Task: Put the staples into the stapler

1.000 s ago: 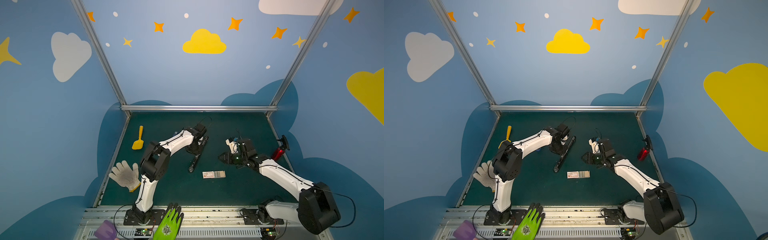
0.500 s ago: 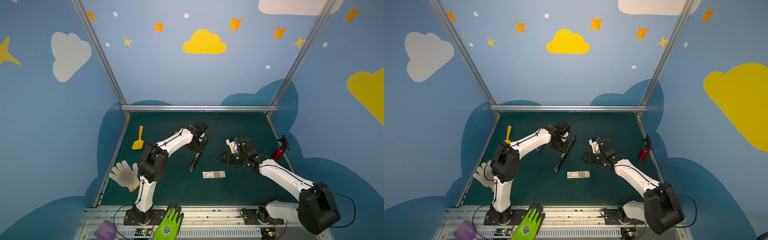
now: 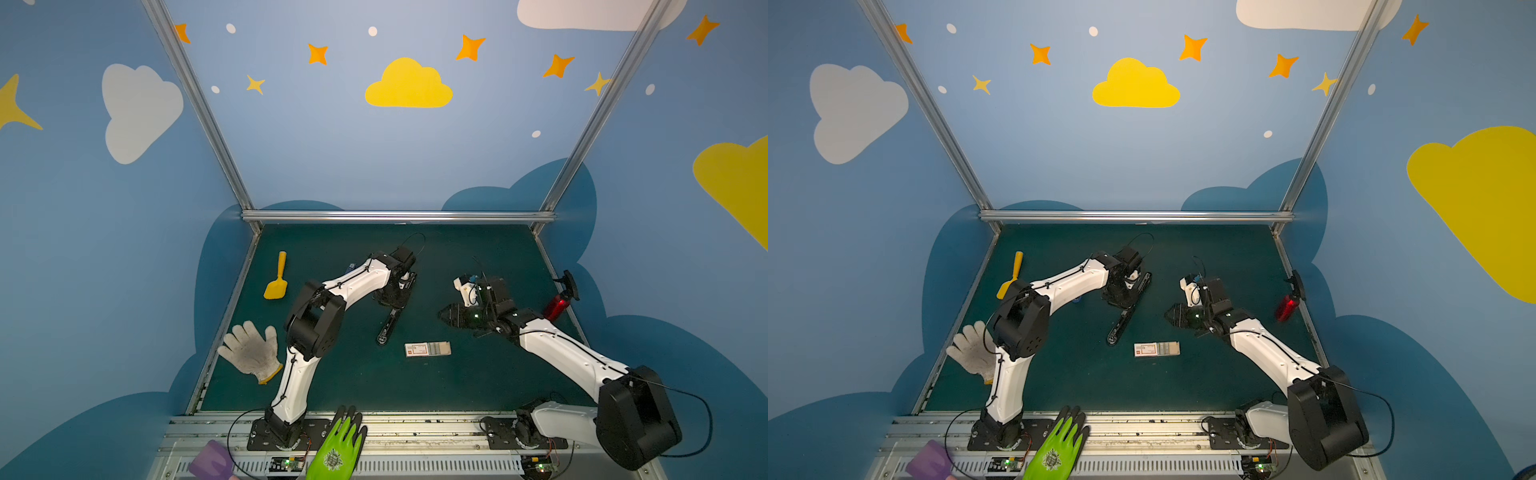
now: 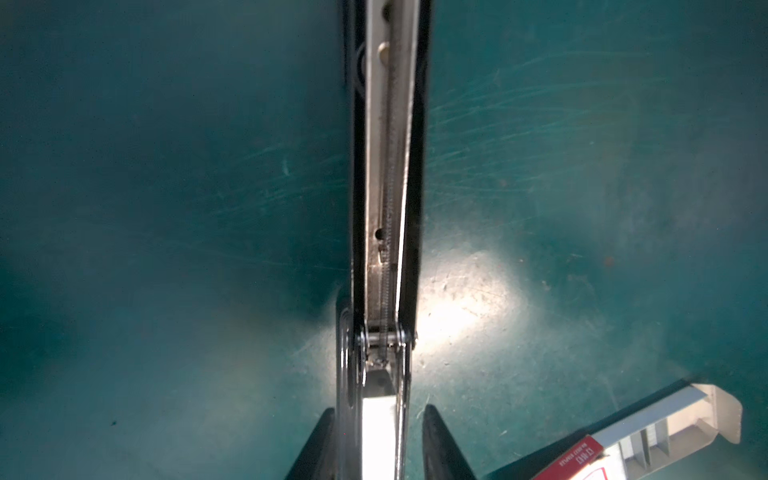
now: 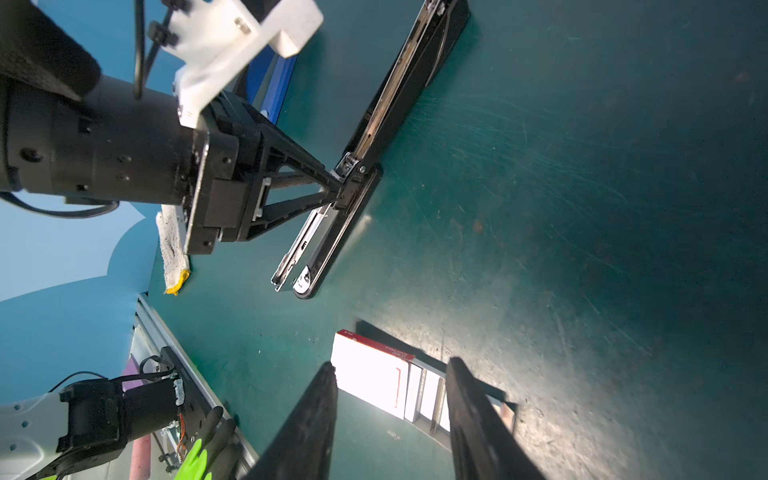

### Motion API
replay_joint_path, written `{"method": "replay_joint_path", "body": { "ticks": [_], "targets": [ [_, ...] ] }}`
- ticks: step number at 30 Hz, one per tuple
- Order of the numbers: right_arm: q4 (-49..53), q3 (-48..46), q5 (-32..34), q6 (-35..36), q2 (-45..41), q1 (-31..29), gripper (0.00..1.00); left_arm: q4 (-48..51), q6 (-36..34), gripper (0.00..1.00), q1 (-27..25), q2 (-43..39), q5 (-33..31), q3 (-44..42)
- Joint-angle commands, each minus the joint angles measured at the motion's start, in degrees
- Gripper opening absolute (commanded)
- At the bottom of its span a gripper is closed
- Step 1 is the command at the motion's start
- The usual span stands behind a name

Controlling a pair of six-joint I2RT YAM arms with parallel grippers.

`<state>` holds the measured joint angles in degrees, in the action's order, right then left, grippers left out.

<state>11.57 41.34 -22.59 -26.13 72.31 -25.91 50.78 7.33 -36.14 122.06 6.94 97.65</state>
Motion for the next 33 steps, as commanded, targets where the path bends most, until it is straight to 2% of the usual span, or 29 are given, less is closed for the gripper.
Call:
{"method": "replay_joint_path", "body": {
  "ticks": [1, 10, 21, 25, 33],
  "targets": [
    [-0.50, -0.56, -0.75, 0.03, -0.77, 0.25, 0.44, 1.42, 0.11, 0.32, -0.25, -0.82, -0.86, -1.42],
    [-0.90, -1.18, -0.88, -0.29, -0.95, 0.43, 0.44, 1.49, 0.06, 0.23, -0.51, -2.18, -1.14, -2.90],
    [-1.55, -1.44, -1.23, -0.68, -0.57, 0.48, 0.44, 2.21, -0.08, 0.20, -0.68, -4.19, -2.37, -3.25],
    [-2.04, -1.66, -1.57, -0.94, -0.51, 0.43, 0.44, 2.48, -0.13, 0.25, -0.69, -4.64, -2.81, -3.25],
    [-2.21, -1.97, -1.58, -0.98, -0.56, 0.53, 0.44, 2.56, -0.21, 0.28, -0.70, -5.07, -2.79, -3.84]
  ]
}}
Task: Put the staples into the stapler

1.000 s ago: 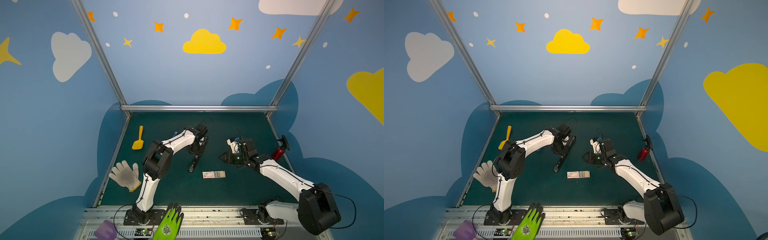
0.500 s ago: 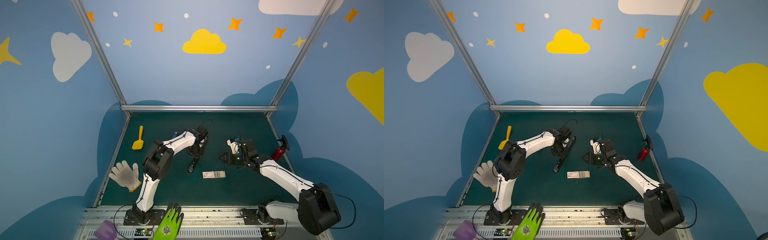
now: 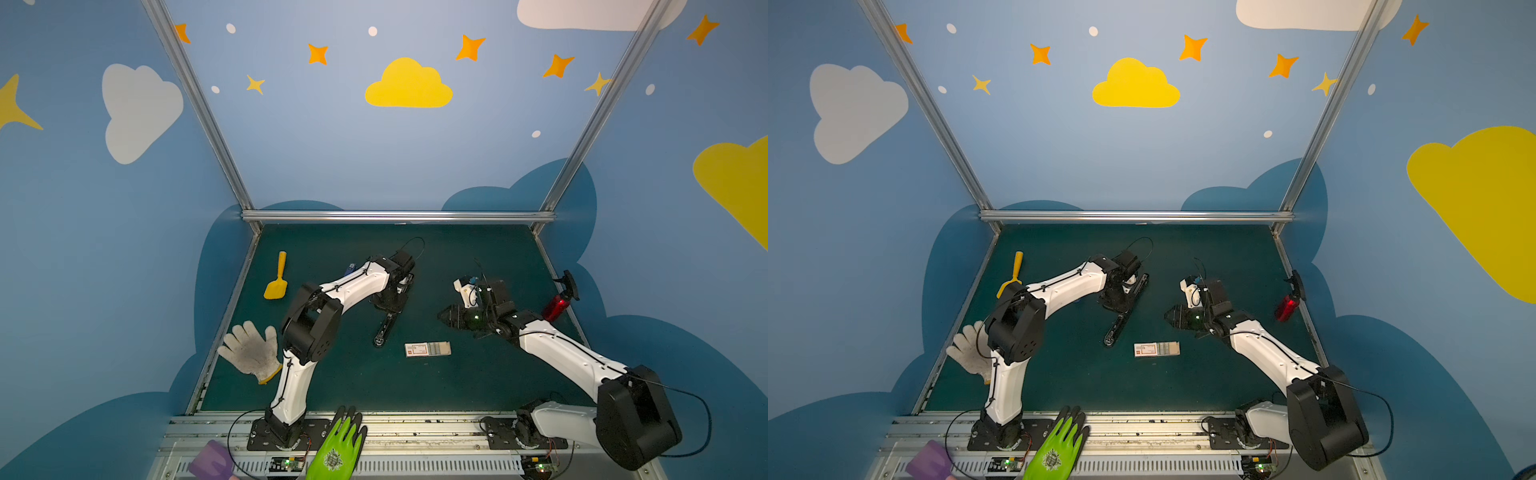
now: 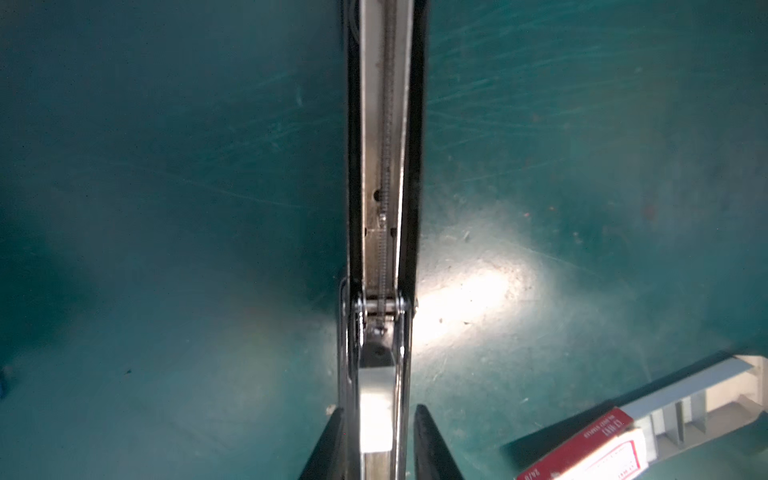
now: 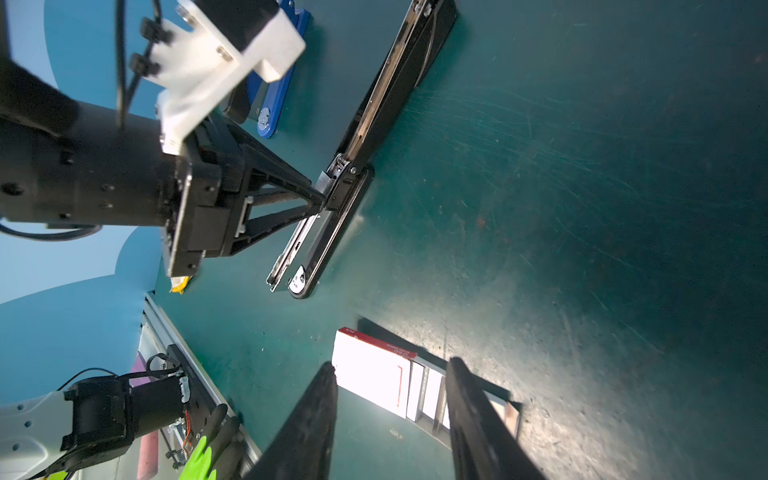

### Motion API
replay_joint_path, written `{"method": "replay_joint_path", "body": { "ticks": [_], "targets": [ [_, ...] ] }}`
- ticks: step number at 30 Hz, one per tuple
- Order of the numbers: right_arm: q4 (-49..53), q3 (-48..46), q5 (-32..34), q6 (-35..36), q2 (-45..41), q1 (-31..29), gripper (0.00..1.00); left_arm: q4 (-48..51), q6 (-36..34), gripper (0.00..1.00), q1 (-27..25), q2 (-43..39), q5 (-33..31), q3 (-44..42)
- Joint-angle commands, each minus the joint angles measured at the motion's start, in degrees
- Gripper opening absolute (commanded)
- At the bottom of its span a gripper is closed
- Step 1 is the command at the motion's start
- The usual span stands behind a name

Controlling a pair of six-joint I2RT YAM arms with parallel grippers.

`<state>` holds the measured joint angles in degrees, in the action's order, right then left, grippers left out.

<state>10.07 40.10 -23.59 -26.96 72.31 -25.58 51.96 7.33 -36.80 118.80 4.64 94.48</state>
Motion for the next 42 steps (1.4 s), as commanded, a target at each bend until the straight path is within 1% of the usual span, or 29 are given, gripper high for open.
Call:
{"method": "replay_joint_path", "body": {
  "ticks": [1, 7, 11, 15, 17, 19, 23, 26, 30, 37, 40, 42],
  "targets": [
    [-0.65, -0.72, -0.64, -0.19, -0.59, 0.17, 0.44, 1.38, -0.13, 0.28, -0.07, -1.76, -0.51, -0.78],
    [-0.65, -0.72, -0.66, -0.18, -0.56, 0.27, 0.44, 1.31, -0.30, 0.28, -0.03, -1.07, -0.84, -1.18],
    [-0.67, -0.89, -0.66, -0.15, -0.58, 0.31, 0.44, 1.21, -0.30, 0.25, -0.03, -0.46, -1.04, -1.14],
    [-0.64, -0.99, -0.62, -0.15, -0.84, 0.35, 0.44, 0.86, -0.39, 0.17, 0.02, -0.07, -0.95, -0.90],
    [-0.66, -0.99, -0.51, -0.16, -0.90, 0.34, 0.44, 0.90, -0.50, 0.16, -0.05, 0.19, -1.02, -0.72],
    [-0.57, -0.99, -0.66, -0.16, -0.96, 0.43, 0.44, 1.03, -0.63, 0.17, 0.01, 0.46, -1.21, -0.61],
    [-0.49, -1.16, -0.58, -0.18, -1.31, 0.44, 0.44, 0.92, -0.74, 0.23, -0.07, 0.77, -1.56, -0.61],
    [-0.40, -1.25, -0.57, -0.04, -1.47, 0.47, 0.44, 0.73, -0.74, 0.24, -0.03, 0.95, -1.57, -0.61],
    [-0.41, -1.25, -0.53, -0.19, -1.78, 0.53, 0.44, 0.68, -0.91, 0.24, 0.06, 1.59, -1.74, -0.02],
    [-0.14, -1.25, -0.40, -0.05, -2.15, 0.79, 0.44, 0.64, -1.28, 0.18, 0.14, 2.65, -1.30, 0.97],
    [-0.13, -1.25, -0.49, -0.05, -2.07, 0.74, 0.44, 0.58, -1.12, 0.24, 0.36, 2.66, -1.39, 1.06],
    [-0.13, -1.20, -0.49, -0.02, -2.09, 0.85, 0.44, 0.29, -0.95, 0.26, 0.58, 2.57, -1.14, 1.30]
  ]
}}
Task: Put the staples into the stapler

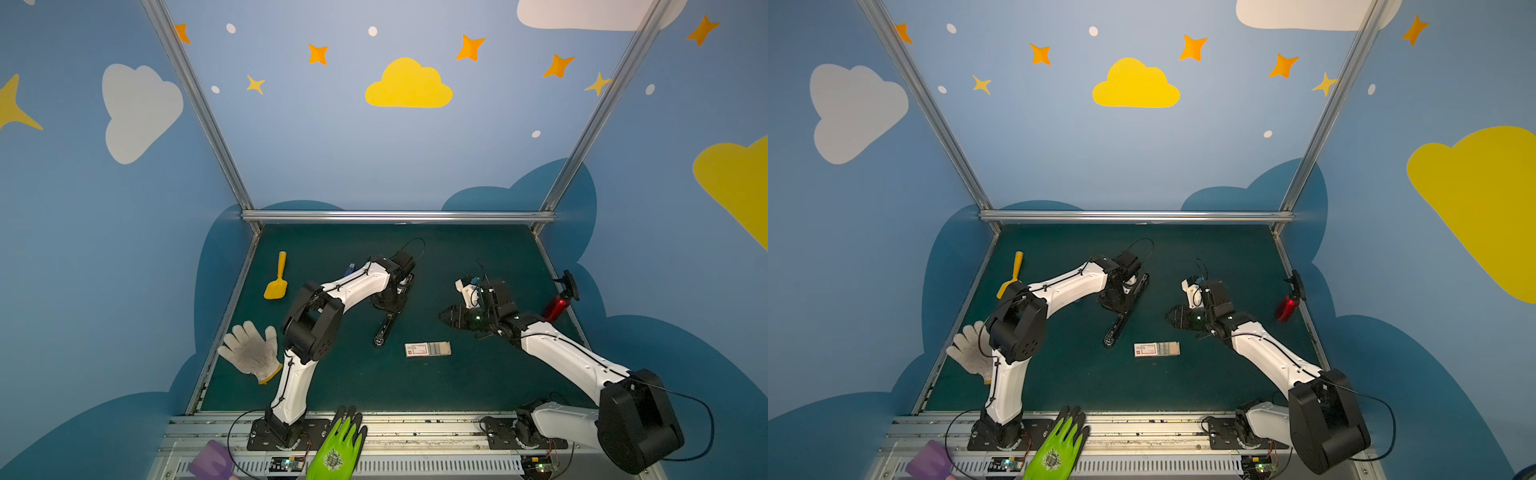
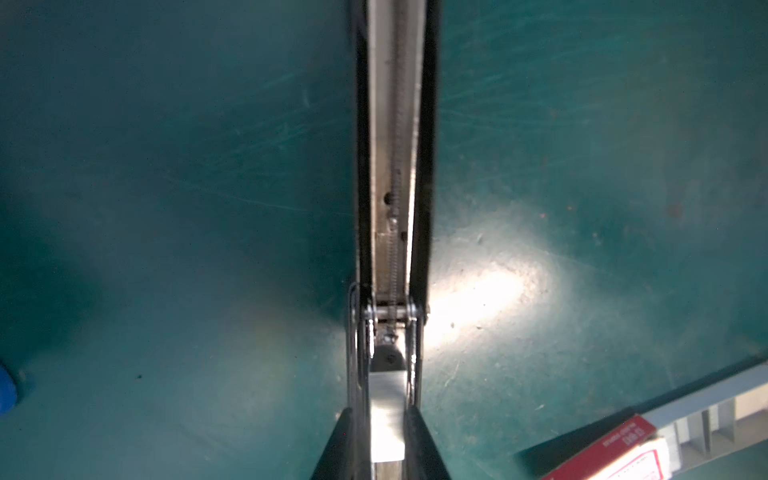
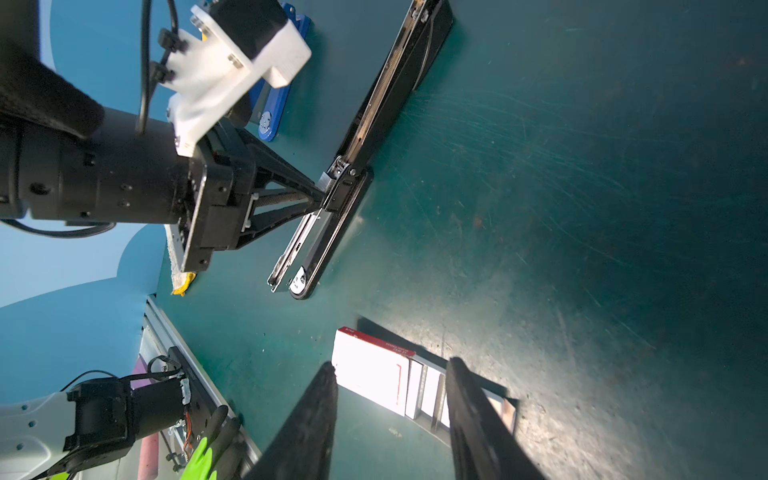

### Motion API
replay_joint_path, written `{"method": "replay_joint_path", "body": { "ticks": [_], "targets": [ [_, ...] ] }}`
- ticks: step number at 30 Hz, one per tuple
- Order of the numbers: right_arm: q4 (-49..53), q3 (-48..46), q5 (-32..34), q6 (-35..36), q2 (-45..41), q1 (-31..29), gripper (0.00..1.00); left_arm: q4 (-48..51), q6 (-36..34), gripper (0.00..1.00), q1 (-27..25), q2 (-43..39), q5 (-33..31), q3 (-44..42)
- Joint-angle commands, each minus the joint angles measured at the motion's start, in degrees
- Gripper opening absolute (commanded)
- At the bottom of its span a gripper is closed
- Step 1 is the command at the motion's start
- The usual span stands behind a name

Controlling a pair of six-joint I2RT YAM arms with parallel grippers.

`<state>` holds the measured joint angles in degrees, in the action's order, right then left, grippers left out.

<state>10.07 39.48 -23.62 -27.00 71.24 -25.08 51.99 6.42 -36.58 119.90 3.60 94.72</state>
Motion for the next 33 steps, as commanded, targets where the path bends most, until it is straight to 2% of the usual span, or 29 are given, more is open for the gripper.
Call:
{"method": "replay_joint_path", "body": {
  "ticks": [1, 19, 31, 33],
  "targets": [
    [-0.14, -0.64, -0.51, 0.00, -1.02, 0.37, 0.44, 0.20, -0.04, 0.26, 0.51, 1.39, 0.24, 1.23],
    [0.13, -0.64, -0.64, 0.19, -0.93, 0.63, 0.44, 0.75, 0.00, 0.27, 1.95, 4.82, 2.07, 4.96],
    [0.13, -0.63, -0.58, 0.11, -0.64, 0.83, 0.44, 0.92, 0.00, 0.19, 2.05, 5.08, 4.20, 5.04],
    [0.22, -0.64, -0.29, -0.02, -0.66, 0.92, 0.44, 1.18, -0.05, 0.14, 2.12, 5.24, 4.66, 4.95]
  ]
}}
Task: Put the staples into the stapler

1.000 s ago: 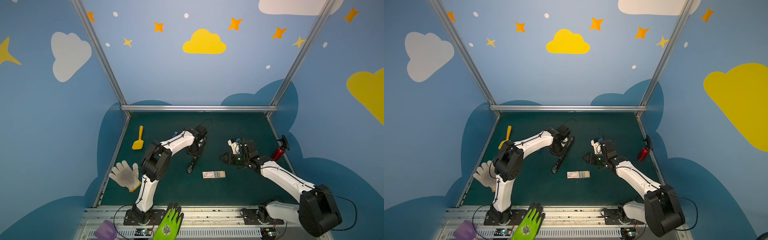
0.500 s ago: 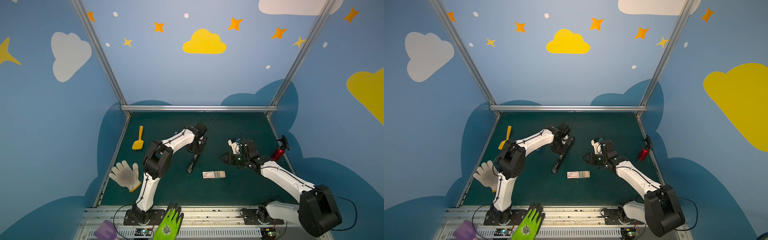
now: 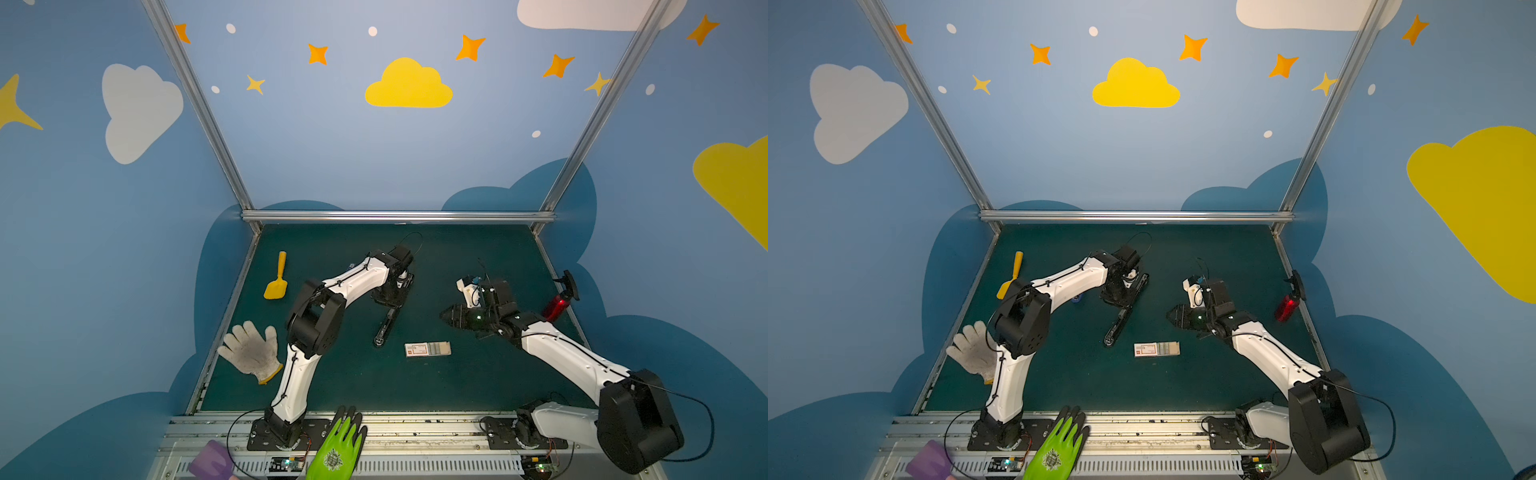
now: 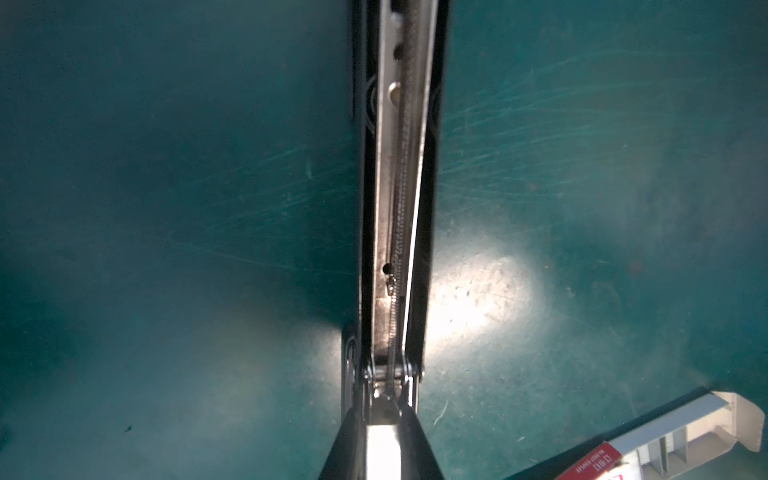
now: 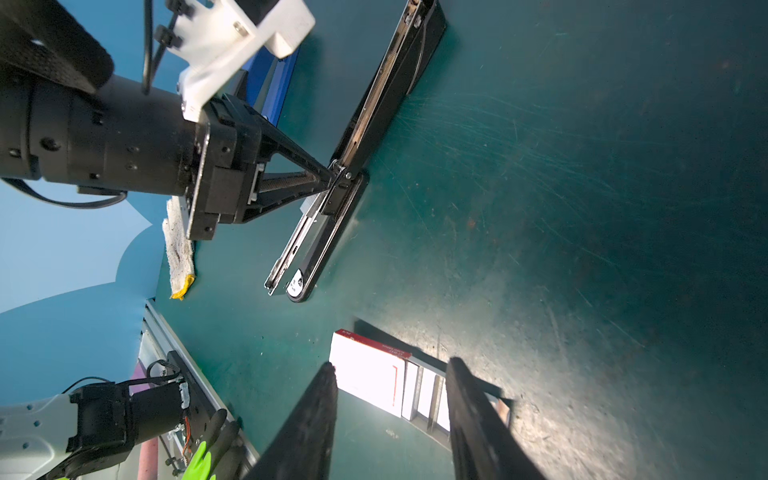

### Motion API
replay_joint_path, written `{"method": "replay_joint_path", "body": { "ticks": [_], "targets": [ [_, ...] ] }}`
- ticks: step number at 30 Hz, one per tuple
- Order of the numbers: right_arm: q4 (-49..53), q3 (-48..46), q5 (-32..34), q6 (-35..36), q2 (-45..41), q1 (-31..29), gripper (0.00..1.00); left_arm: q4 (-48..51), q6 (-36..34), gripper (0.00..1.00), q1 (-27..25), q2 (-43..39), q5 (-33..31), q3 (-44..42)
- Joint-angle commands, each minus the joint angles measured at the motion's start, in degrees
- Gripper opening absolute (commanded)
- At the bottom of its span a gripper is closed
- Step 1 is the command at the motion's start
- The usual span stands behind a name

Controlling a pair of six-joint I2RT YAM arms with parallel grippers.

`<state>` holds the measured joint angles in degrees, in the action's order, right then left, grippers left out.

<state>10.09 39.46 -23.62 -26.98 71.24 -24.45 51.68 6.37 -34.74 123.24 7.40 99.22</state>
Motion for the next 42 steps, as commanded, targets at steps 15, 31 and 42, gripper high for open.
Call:
{"method": "replay_joint_path", "body": {
  "ticks": [15, 31, 42],
  "targets": [
    [-0.15, -0.62, -0.11, -0.53, -0.73, 0.57, 0.44, 2.36, 0.39, 0.08, 0.38, -1.46, -0.41, 1.68],
    [-0.86, -2.22, -0.47, -0.88, -0.21, 0.56, 0.44, 1.49, 1.01, 0.08, 0.20, -5.10, -2.41, 1.50],
    [-0.95, -2.55, -0.21, -1.14, -0.38, 0.56, 0.44, -12.18, 2.74, 0.08, -0.90, -11.38, -5.55, -8.21]
  ]
}}
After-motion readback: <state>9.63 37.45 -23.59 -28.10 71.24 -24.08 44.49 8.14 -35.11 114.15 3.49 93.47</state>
